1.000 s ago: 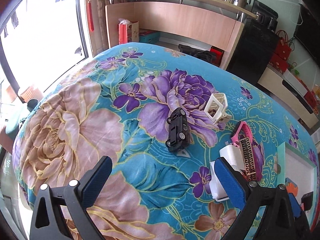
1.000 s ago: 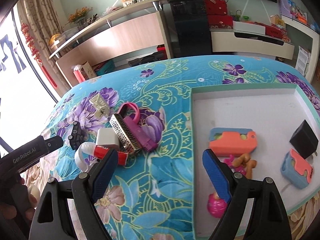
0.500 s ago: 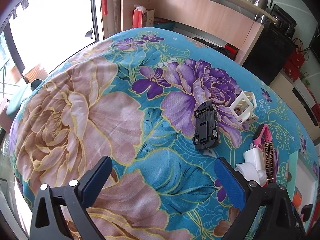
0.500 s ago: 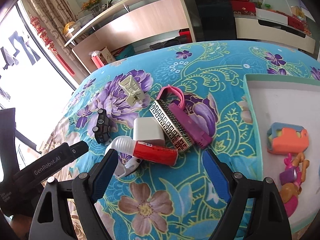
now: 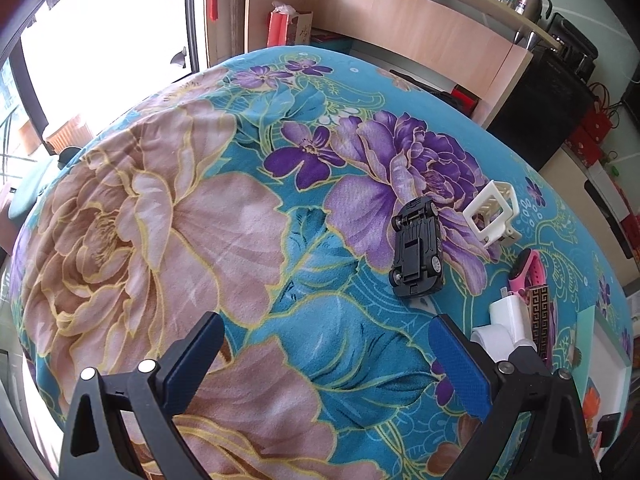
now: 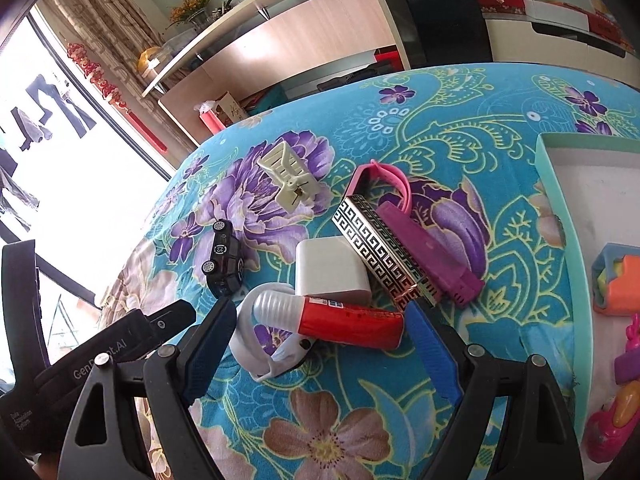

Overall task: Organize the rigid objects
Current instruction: 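Move both open tools out of the box lid back over the object pile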

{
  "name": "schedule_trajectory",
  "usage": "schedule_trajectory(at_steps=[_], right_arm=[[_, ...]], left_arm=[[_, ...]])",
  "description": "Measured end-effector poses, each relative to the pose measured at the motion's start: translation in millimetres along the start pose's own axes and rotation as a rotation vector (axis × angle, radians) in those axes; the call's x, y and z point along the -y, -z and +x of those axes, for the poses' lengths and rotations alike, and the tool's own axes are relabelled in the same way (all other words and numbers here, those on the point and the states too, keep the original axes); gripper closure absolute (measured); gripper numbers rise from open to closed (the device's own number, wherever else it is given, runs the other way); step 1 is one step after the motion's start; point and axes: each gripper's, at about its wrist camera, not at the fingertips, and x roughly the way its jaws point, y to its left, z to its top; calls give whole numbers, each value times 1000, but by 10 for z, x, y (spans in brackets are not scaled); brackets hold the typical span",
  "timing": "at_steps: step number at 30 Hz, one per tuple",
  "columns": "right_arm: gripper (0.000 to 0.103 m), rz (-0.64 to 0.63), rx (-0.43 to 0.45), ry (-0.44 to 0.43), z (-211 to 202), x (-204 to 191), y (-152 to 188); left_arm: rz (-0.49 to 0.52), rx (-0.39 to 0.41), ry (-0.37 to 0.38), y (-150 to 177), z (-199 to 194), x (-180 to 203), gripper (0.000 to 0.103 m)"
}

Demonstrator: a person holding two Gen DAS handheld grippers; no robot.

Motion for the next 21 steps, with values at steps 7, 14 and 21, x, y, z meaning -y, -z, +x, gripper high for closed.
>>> schedule_trajectory(at_steps=[7, 14, 21], right_arm=[[16, 29, -4, -35, 22, 47, 14], [16, 81, -6, -56, 6, 124, 21], [16, 125, -19, -92, 47, 174, 48]], left_arm=[[2, 1, -6, 3, -1, 3, 0], [9, 1, -8, 11, -2, 21, 0], [17, 1, -12, 19, 0, 44, 0]])
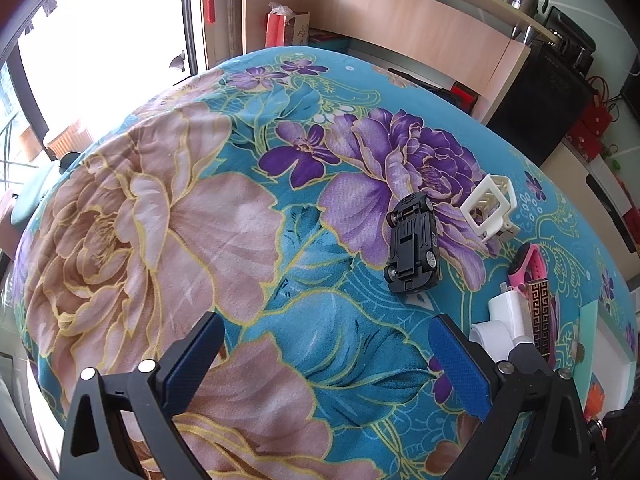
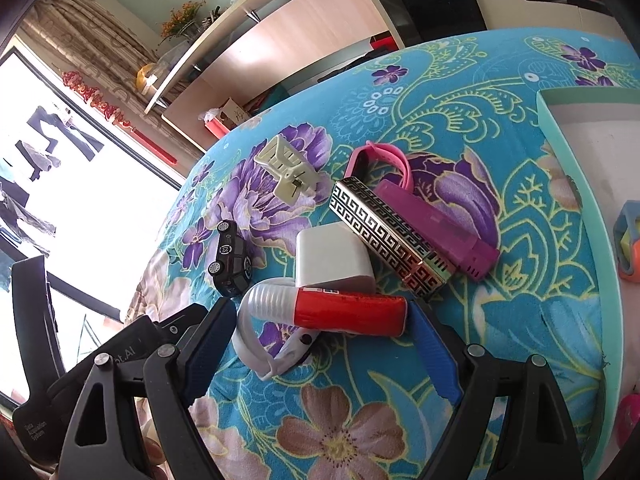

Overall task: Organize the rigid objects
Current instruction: 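Move both open tools out of the box lid back over the object pile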

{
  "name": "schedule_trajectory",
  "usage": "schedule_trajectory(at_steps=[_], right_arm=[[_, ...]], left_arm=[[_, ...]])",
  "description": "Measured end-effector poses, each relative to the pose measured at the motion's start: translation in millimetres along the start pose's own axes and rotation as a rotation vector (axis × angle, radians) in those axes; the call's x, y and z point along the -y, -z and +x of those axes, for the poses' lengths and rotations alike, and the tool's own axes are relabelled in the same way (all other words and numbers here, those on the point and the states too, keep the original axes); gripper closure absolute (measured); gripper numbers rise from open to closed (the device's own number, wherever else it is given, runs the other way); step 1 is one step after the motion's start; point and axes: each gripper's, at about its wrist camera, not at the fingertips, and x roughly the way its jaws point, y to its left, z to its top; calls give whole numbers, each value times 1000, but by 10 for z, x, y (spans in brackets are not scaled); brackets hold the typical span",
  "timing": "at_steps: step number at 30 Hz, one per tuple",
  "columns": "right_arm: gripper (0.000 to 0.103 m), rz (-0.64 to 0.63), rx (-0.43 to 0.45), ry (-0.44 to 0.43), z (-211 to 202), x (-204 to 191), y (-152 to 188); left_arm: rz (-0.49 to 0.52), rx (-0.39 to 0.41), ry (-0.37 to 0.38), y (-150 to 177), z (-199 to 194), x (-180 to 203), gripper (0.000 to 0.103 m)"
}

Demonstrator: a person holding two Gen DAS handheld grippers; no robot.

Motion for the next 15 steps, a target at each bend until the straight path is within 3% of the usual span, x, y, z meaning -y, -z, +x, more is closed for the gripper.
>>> schedule_trajectory(at_steps=[15], right_arm=[[21, 16, 16, -1, -49, 23, 2]], left_arm=[[24, 6, -7, 2, -19, 51, 0]])
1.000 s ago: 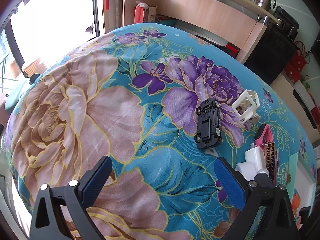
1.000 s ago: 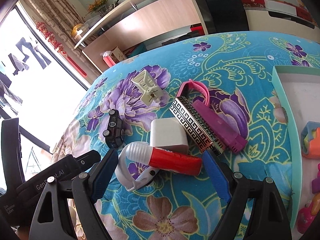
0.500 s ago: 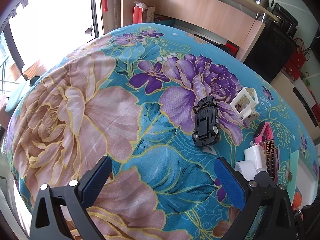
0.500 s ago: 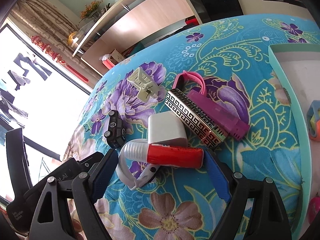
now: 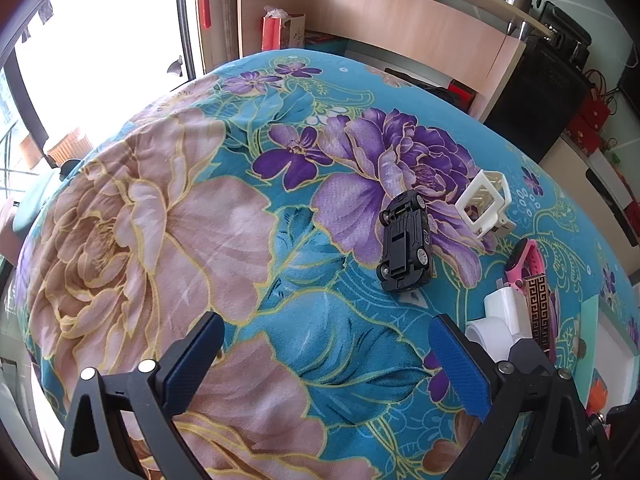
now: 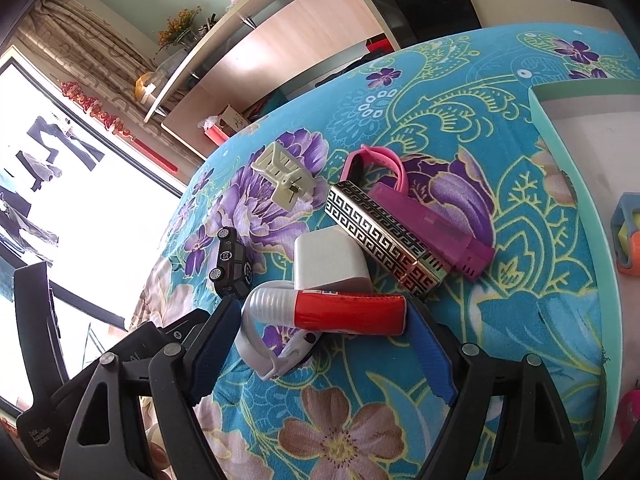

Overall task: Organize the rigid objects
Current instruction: 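Move both open tools out of the box lid back over the object pile, then lower both tools toward the white tape dispenser and red glue tube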

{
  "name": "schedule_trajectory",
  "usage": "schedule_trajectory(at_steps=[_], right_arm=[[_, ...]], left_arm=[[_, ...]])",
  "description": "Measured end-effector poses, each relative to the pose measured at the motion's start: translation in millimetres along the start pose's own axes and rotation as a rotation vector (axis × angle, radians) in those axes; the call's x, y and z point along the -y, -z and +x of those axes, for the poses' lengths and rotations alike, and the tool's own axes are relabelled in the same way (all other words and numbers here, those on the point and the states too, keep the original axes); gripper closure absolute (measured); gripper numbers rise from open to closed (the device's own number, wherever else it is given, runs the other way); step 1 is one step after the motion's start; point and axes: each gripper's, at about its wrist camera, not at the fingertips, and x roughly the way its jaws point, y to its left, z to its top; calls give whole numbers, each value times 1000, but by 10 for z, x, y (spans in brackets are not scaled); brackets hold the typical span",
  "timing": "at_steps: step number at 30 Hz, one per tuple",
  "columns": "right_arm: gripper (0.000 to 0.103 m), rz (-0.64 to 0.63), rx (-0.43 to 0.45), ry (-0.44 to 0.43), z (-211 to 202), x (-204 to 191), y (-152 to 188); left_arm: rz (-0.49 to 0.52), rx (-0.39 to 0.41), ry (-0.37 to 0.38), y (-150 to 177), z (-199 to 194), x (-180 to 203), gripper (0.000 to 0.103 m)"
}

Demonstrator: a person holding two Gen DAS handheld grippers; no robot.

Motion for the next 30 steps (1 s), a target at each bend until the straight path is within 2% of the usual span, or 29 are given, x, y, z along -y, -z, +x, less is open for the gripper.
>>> schedule_trajectory(at_steps=[8, 13, 16, 23, 28, 30], right_arm=[[22, 23, 7, -5, -39, 49, 2], [32, 55, 24, -5, -115, 154, -27], [34, 61, 23, -8, -121, 175, -36], [33, 27, 13, -6, -87, 100, -64], [23, -13, 0, 22, -23, 6, -66], [22, -21, -1, 25, -5, -18, -63]], left_arm=[[10, 0, -5, 7, 2, 25, 0], [16, -6, -3, 13, 16, 41, 0], [21, -5, 0, 16, 12, 55, 0], [27, -4, 0, 15, 5, 69, 0], [24, -7, -8, 11, 19, 59, 0], [20, -7, -8, 9, 20, 46, 0]])
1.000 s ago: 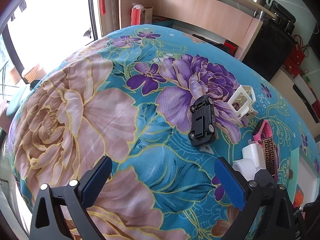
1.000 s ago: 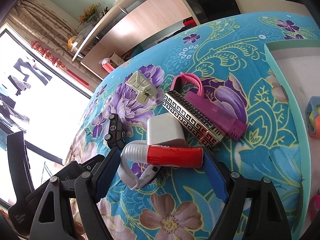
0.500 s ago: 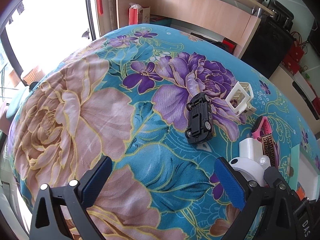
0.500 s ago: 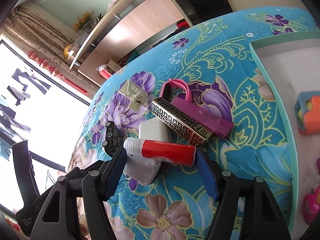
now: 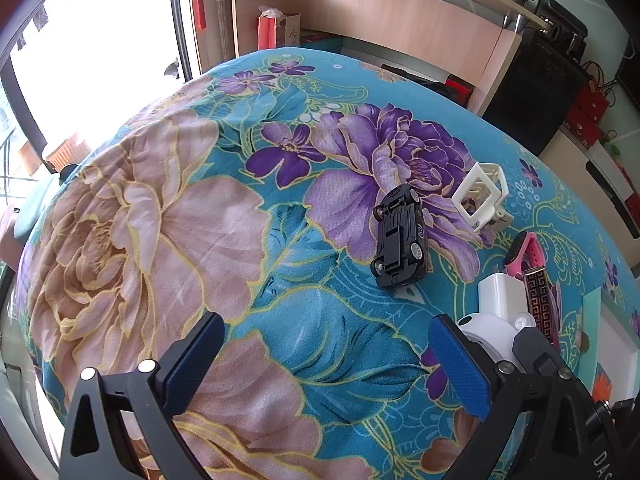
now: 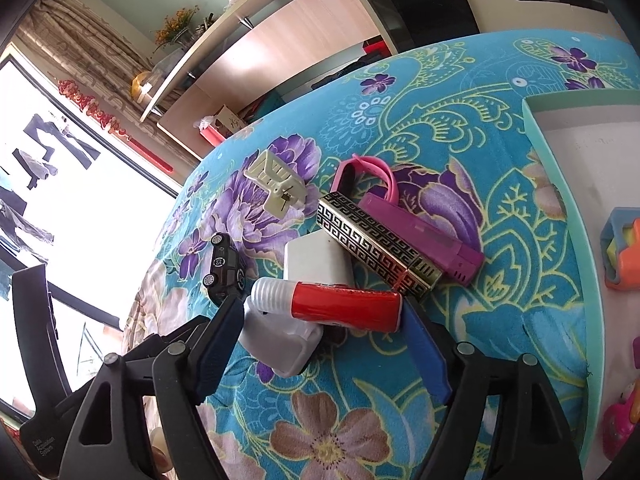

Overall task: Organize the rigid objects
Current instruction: 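Lower both tools toward the white tape dispenser and red glue tube, then close the left tool around the white tape dispenser and lift it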

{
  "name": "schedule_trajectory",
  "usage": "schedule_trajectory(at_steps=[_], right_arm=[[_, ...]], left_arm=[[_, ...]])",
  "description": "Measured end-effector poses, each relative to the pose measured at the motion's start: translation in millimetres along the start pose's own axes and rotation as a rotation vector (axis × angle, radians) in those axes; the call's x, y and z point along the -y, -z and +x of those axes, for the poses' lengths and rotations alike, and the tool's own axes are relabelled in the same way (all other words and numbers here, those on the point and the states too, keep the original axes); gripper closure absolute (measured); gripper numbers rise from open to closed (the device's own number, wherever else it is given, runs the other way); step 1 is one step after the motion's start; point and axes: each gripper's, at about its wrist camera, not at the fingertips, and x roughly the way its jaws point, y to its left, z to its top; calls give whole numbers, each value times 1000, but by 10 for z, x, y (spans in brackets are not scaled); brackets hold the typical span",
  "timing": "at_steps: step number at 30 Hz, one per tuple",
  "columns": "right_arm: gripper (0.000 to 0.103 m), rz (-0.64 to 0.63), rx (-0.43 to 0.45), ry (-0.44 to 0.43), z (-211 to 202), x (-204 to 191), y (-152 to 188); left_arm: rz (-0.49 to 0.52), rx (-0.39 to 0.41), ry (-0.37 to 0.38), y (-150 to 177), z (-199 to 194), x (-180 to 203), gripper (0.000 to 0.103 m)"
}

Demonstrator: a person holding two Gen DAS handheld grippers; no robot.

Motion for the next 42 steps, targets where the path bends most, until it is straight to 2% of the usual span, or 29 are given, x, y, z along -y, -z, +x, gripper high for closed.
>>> schedule_trajectory(at_steps=[16, 27, 29, 30, 31, 33, 37, 42], right_arm=[[20, -6, -16, -7, 114, -34, -27], [23, 22, 2, 9, 64, 12, -16], [26, 36, 7, 3, 27, 53, -23], [31, 42, 15, 1, 1, 73, -29], [44, 46, 24, 4, -28, 92, -39], [56, 37, 24, 31, -56, 123, -57], [58, 70, 17, 9, -67, 207, -60], [60, 52, 8, 53, -100, 204, -41]], left_arm=[[-20, -15, 5, -18, 51, -74, 0], [-14, -11, 5, -15, 36, -61, 0], [-10, -7, 2, -11, 28, -48, 0], [-8, -7, 1, -9, 26, -42, 0], [-6, -6, -1, -9, 25, -37, 0], [-2, -7, -2, -4, 25, -19, 0], [9, -14, 29, 8, 20, 38, 0], [43, -36, 100, 46, 20, 165, 0]])
